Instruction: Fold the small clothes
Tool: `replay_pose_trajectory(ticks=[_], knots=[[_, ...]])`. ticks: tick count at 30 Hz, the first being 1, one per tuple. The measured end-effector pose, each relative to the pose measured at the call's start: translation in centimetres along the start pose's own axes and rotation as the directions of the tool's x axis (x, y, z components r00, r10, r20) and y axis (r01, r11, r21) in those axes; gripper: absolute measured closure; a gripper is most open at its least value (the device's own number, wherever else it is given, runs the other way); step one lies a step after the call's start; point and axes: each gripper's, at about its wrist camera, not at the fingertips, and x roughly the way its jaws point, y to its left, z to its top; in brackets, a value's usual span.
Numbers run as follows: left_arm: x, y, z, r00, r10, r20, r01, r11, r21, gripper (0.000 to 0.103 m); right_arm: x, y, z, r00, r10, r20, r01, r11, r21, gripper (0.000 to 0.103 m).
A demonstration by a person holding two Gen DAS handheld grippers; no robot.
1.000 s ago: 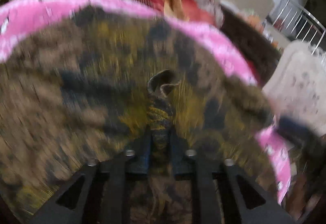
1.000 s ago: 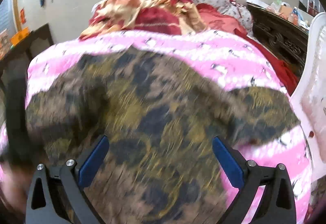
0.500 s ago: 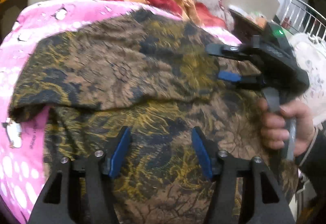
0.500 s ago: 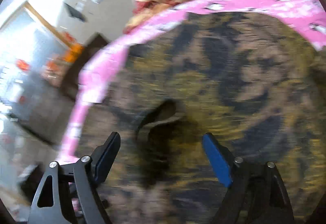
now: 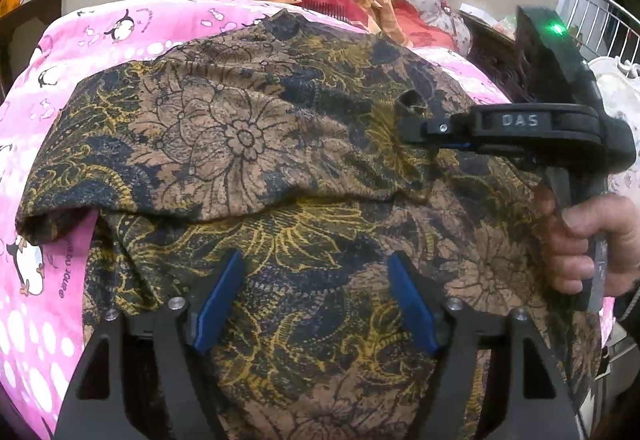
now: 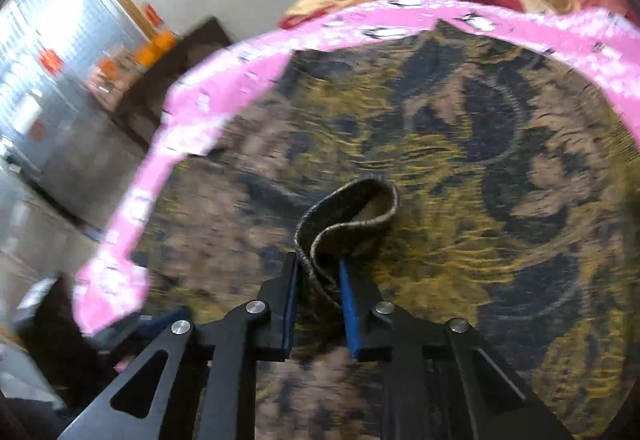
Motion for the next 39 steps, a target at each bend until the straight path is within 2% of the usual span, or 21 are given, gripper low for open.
replay_pose_trajectory(ticks=[2,3,7,10,12,15,17,22,25,26,28,29,30,31,32,33,35,36,37,39], knots=[[-0.1,0.0,0.0,1.000,0.005,-0.001,-0.005,1.000,0.004,0.029,0.0,0.4,0.3,0.994,-0.108,-0.015,0.107,0.994,-0.015,0.092],[-0.1,0.0,0.0,1.000,0.005,-0.001,-0.005,1.000,0.004,0.029,-0.4,0.4,0.5,0.991,-0.135,-0.016,0.135,0.991,-0.001,0.095],[-0.2,0.0,0.1,1.000,0.006,-0.001,-0.006,1.000,0.005,0.029,-4.7,-1.4,1.2,0.970,-0.243,0.018,0.242,0.969,0.046,0.096],[-0.1,-0.1,0.1,1.000,0.010,-0.002,-0.010,1.000,0.008,0.029,-7.3,-4.2,1.3,0.925,-0.379,-0.005,0.379,0.924,0.047,0.096],[-0.1,-0.1,0.1,1.000,0.013,-0.002,-0.013,1.000,0.010,0.029,-8.1,-6.7,1.0,0.902,-0.430,-0.040,0.432,0.900,0.061,0.096],[-0.1,-0.1,0.1,1.000,0.013,0.000,-0.013,1.000,0.007,0.029,-8.5,-10.2,0.1,0.882,-0.462,-0.095,0.469,0.880,0.077,0.096],[-0.1,0.0,0.1,1.000,0.011,0.002,-0.011,1.000,0.004,0.029,-8.3,-11.6,-0.6,0.898,-0.420,-0.134,0.431,0.900,0.068,0.096],[-0.4,0.2,0.1,1.000,0.011,0.009,-0.011,1.000,-0.001,0.029,-7.1,-12.1,-1.1,0.877,-0.452,-0.165,0.466,0.883,0.056,0.096],[-1.9,0.7,0.1,0.996,0.068,0.062,-0.066,0.997,-0.032,0.029,-6.8,-11.8,-0.7,0.867,-0.466,-0.178,0.482,0.874,0.058,0.096],[-3.1,1.2,0.5,0.992,0.071,0.102,-0.066,0.997,-0.052,0.029,-6.8,-11.6,-0.7,0.863,-0.471,-0.183,0.488,0.871,0.058,0.095],[-5.2,2.2,1.8,0.982,0.088,0.167,-0.073,0.993,-0.095,0.029,-7.8,-10.6,-1.1,0.866,-0.464,-0.186,0.481,0.875,0.057,0.092],[-5.8,2.7,2.6,0.977,0.098,0.188,-0.079,0.991,-0.111,0.029,-8.6,-10.3,-1.5,0.867,-0.469,-0.168,0.484,0.874,0.055,0.086],[-6.2,3.3,3.8,0.972,0.110,0.209,-0.084,0.988,-0.128,0.029,-9.7,-9.7,-1.6,0.854,-0.504,-0.131,0.513,0.857,0.047,0.073],[-6.1,3.8,5.0,0.971,0.116,0.210,-0.088,0.987,-0.136,0.029,-10.8,-8.9,-1.4,0.832,-0.550,-0.074,0.553,0.832,0.039,0.066],[-5.5,4.6,6.7,0.972,0.127,0.198,-0.098,0.984,-0.150,0.029,-11.6,-8.3,-1.2,0.829,-0.558,-0.032,0.559,0.828,0.044,0.053],[-4.6,5.1,7.9,0.974,0.132,0.185,-0.103,0.982,-0.157,0.029,-12.2,-7.7,-1.0,0.840,-0.543,0.013,0.542,0.839,0.056,0.047],[-1.8,6.0,10.1,0.983,0.135,0.122,-0.114,0.979,-0.168,0.038,-12.3,-6.5,-0.3,0.871,-0.486,0.064,0.483,0.873,0.064,0.047],[0.0,6.6,10.9,0.984,0.159,0.077,-0.143,0.973,-0.179,0.057,-11.7,-5.8,0.1,0.892,-0.447,0.071,0.444,0.894,0.053,0.047],[1.9,7.1,11.4,0.984,0.178,0.030,-0.169,0.967,-0.190,0.072,-11.0,-5.4,0.4,0.906,-0.417,0.072,0.415,0.909,0.038,0.047],[4.2,7.9,11.4,0.971,0.239,-0.016,-0.237,0.950,-0.203,0.074,-8.8,-5.0,0.7,0.918,-0.391,0.065,0.392,0.920,-0.008,0.047]])
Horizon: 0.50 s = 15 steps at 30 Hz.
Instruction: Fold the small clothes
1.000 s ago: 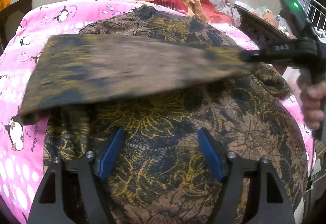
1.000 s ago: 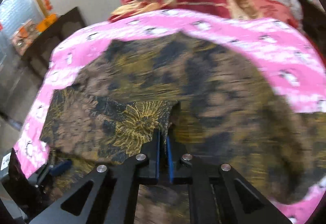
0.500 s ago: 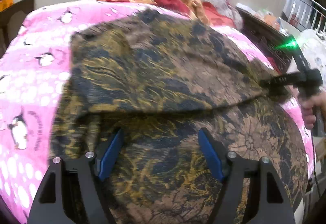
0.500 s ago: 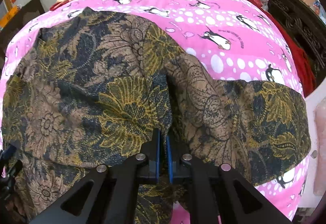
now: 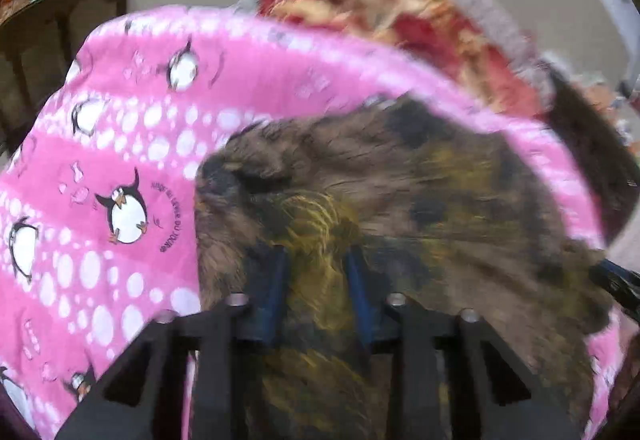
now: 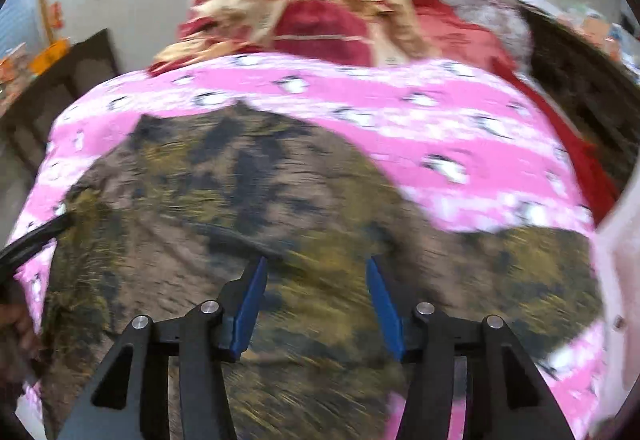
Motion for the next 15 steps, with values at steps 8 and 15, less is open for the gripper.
replay_pose_trajectory(ticks=[8,15], knots=[[1.4,-0.4,-1.4,0.997,0.068,0.038,-0.071,0.994,0.080,0.064,6.0,-0.5,-2.8,1.000,0.026,-0.016,-0.026,0.999,0.027,0.039],[-4.6,-0.7,-3.9,0.996,-0.015,0.092,0.013,1.000,0.025,0.045,1.5,3.2,-2.8,1.000,0.026,-0.018,-0.026,1.000,-0.006,0.016]])
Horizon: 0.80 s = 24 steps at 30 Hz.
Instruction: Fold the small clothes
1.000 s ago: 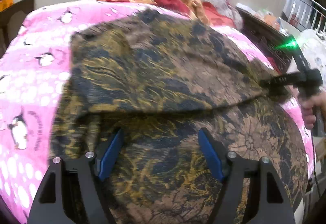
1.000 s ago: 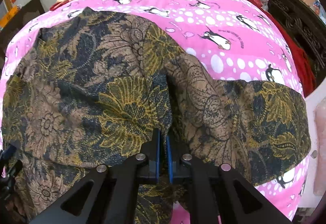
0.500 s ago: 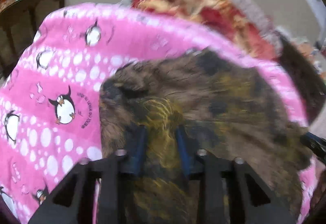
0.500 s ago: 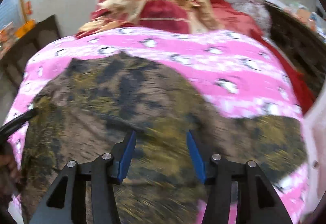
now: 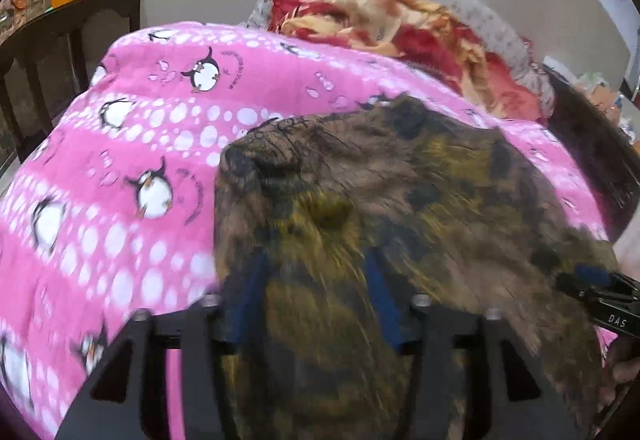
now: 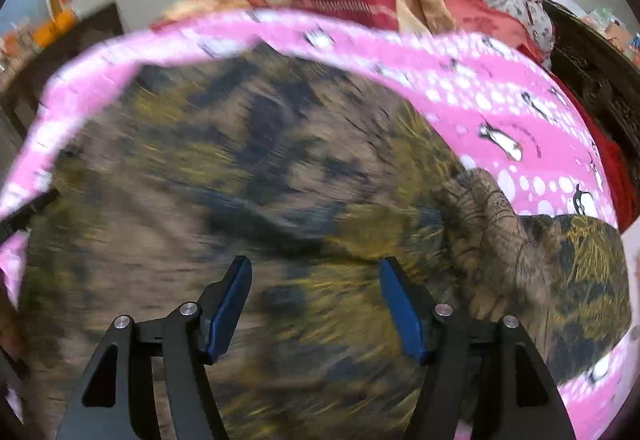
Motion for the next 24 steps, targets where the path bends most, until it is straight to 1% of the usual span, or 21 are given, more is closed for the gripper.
replay_pose_trajectory(ticks=[1,2,3,4,5,6,7,8,9,10,11,12,13,14,15,16,18,19,21,22,24], knots=[[0.0,-0.4,-0.9,1.000,0.004,-0.011,-0.004,1.000,0.022,0.043,0.1,1.1,-1.0,1.000,-0.018,-0.010,0.018,1.000,-0.011,0.010],[0.6,-0.8,-1.4,0.999,0.014,-0.031,-0.012,0.999,0.049,0.042,0.8,1.8,-1.7,0.998,-0.038,-0.043,0.037,0.999,-0.032,0.002],[1.7,-1.0,-2.0,0.997,0.032,-0.065,-0.027,0.997,0.076,0.042,2.3,2.6,-2.6,0.992,-0.066,-0.110,0.058,0.996,-0.074,0.002],[2.6,-1.3,-2.4,0.995,0.054,-0.081,-0.044,0.993,0.112,0.040,2.6,3.0,-3.2,0.989,-0.092,-0.119,0.080,0.991,-0.106,0.002],[2.1,-1.7,-2.6,0.996,0.066,-0.066,-0.056,0.989,0.136,0.039,1.8,2.8,-3.0,0.992,-0.081,-0.099,0.072,0.993,-0.095,0.003],[1.9,-1.9,-2.4,0.995,0.074,-0.068,-0.063,0.988,0.143,0.037,0.6,2.1,-2.5,0.993,-0.055,-0.101,0.049,0.997,-0.062,0.010],[1.5,-1.9,-2.3,0.995,0.069,-0.073,-0.059,0.989,0.132,0.036,-1.3,1.1,-2.1,0.997,-0.026,-0.075,0.024,0.999,-0.022,0.014],[1.1,-1.8,-2.4,0.996,0.054,-0.073,-0.046,0.992,0.115,0.035,-3.6,-0.4,-1.6,1.000,-0.010,-0.021,0.010,1.000,0.018,0.015],[0.6,-1.6,-2.5,0.997,0.039,-0.068,-0.032,0.995,0.098,0.032,-6.1,-2.4,-1.2,0.999,-0.016,0.041,0.014,0.998,0.055,0.013],[0.0,-1.3,-2.9,0.998,0.022,-0.058,-0.018,0.997,0.079,0.026,-8.2,-4.6,-1.0,0.995,-0.044,0.087,0.037,0.996,0.085,0.011],[-0.4,-1.2,-3.4,0.999,0.010,-0.045,-0.007,0.998,0.068,0.022,-10.1,-7.7,-0.8,0.989,-0.091,0.116,0.077,0.990,0.122,0.007],[-0.5,-1.1,-4.0,0.999,0.006,-0.038,-0.003,0.998,0.066,0.009,-11.3,-10.6,-1.0,0.983,-0.133,0.122,0.114,0.981,0.157,0.006],[-0.3,-1.0,-4.8,0.999,-0.002,-0.051,0.005,0.998,0.067,0.004,-12.1,-13.3,-1.3,0.977,-0.178,0.117,0.153,0.969,0.195,0.006],[0.2,-0.9,-5.2,0.996,-0.010,-0.086,0.016,0.998,0.065,0.004,-12.6,-16.9,-1.7,0.970,-0.228,0.090,0.199,0.947,0.252,0.006],[0.2,-1.0,-5.1,0.997,-0.009,-0.079,0.014,0.998,0.067,0.004,-12.7,-20.6,-2.4,0.966,-0.252,0.050,0.223,0.919,0.325,0.006],[0.1,-1.0,-5.0,0.997,-0.014,-0.075,0.019,0.998,0.063,0.002,-12.8,-23.7,-3.4,0.967,-0.255,0.017,0.228,0.890,0.394,0.006],[0.6,-1.1,-4.9,0.996,-0.005,-0.093,0.012,0.997,0.072,0.000,-11.9,-30.1,-5.0,0.972,-0.232,-0.045,0.220,0.817,0.533,0.006],[0.6,-1.3,-4.9,0.996,0.003,-0.093,0.005,0.997,0.081,0.000,-11.4,-32.8,-6.6,0.977,-0.204,-0.065,0.201,0.774,0.601,0.007],[0.8,-1.5,-4.9,0.996,0.011,-0.094,-0.003,0.996,0.087,0.000,-10.1,-36.3,-8.5,0.991,-0.124,-0.049,0.123,0.711,0.692,0.016],[0.7,-1.5,-4.9,0.996,0.010,-0.092,-0.002,0.996,0.085,0.000,-9.4,-37.9,-9.7,0.996,-0.076,-0.036,0.078,0.665,0.743,0.017],[0.7,-1.3,-5.0,0.996,0.006,-0.091,0.002,0.997,0.080,0.000,-8.6,-39.3,-11.1,0.999,-0.039,-0.013,0.033,0.604,0.796,0.020]])
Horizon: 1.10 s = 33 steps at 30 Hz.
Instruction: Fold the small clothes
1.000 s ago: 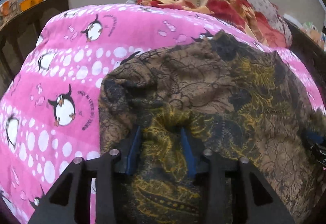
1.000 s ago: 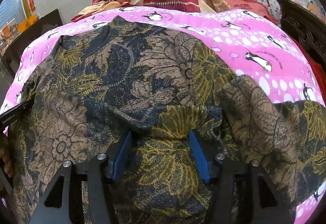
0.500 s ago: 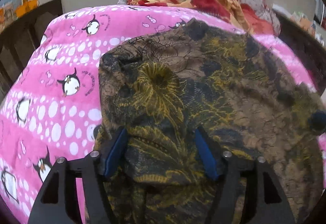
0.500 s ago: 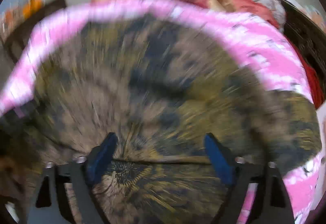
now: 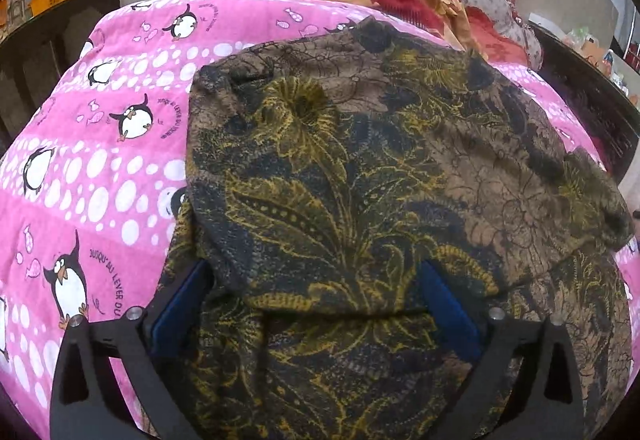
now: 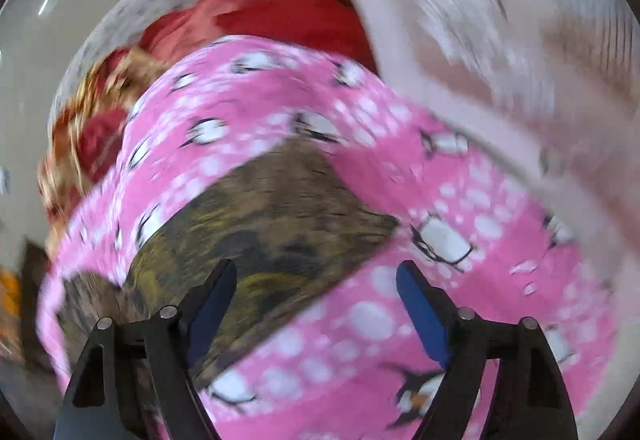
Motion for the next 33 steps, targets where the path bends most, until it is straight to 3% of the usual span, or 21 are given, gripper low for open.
replay_pose_trajectory(ticks=[4,6,9,10,12,13,18,22,25,28,31,33], knots=[[0.2,0.0,0.1,1.000,0.003,-0.001,-0.003,1.000,-0.002,0.000,2.5,-3.1,1.4,0.992,0.126,0.013,-0.127,0.982,0.141,0.021],[0.3,0.0,0.1,1.000,0.008,-0.003,-0.008,1.000,-0.003,0.000,3.3,-3.3,1.9,0.986,0.165,0.020,-0.166,0.977,0.136,0.035],[0.5,0.0,0.3,1.000,0.009,-0.005,-0.009,1.000,-0.004,0.000,3.6,-1.7,1.7,0.983,0.179,0.049,-0.182,0.981,0.070,0.042],[0.5,0.0,0.3,1.000,0.008,-0.005,-0.008,1.000,-0.006,0.000,3.3,-1.4,1.7,0.981,0.184,0.068,-0.187,0.981,0.055,0.050],[0.4,0.0,0.3,1.000,0.008,-0.004,-0.008,1.000,-0.006,0.000,2.9,-1.0,2.0,0.979,0.183,0.094,-0.187,0.982,0.036,0.081],[0.5,0.0,0.3,1.000,0.009,-0.004,-0.009,1.000,-0.005,0.000,2.5,-0.6,2.1,0.978,0.183,0.100,-0.186,0.982,0.020,0.086],[0.4,0.0,0.2,1.000,0.007,-0.004,-0.007,1.000,-0.006,0.000,-2.9,4.3,3.2,0.969,0.139,0.203,-0.116,0.986,-0.122,0.091],[0.4,0.1,0.3,1.000,0.000,-0.001,0.000,1.000,-0.010,0.000,-11.9,8.9,5.4,0.917,0.129,0.378,-0.050,0.976,-0.212,0.091],[0.2,0.1,0.3,1.000,-0.003,0.001,0.003,1.000,-0.011,0.000,-16.3,12.7,5.7,0.892,0.167,0.420,-0.036,0.953,-0.301,0.091],[0.0,0.3,0.3,1.000,-0.012,0.005,0.012,1.000,-0.015,0.000,-18.0,18.2,3.5,0.886,0.248,0.392,-0.066,0.905,-0.421,0.091],[-1.0,0.5,0.9,0.999,-0.040,0.003,0.040,0.999,-0.025,0.000,-16.4,24.9,-1.1,0.889,0.357,0.286,-0.156,0.825,-0.542,0.091],[-3.0,1.2,2.0,0.997,-0.056,0.057,0.059,0.997,-0.056,0.000,-13.5,29.5,-5.3,0.889,0.424,0.174,-0.249,0.765,-0.594,0.091]])
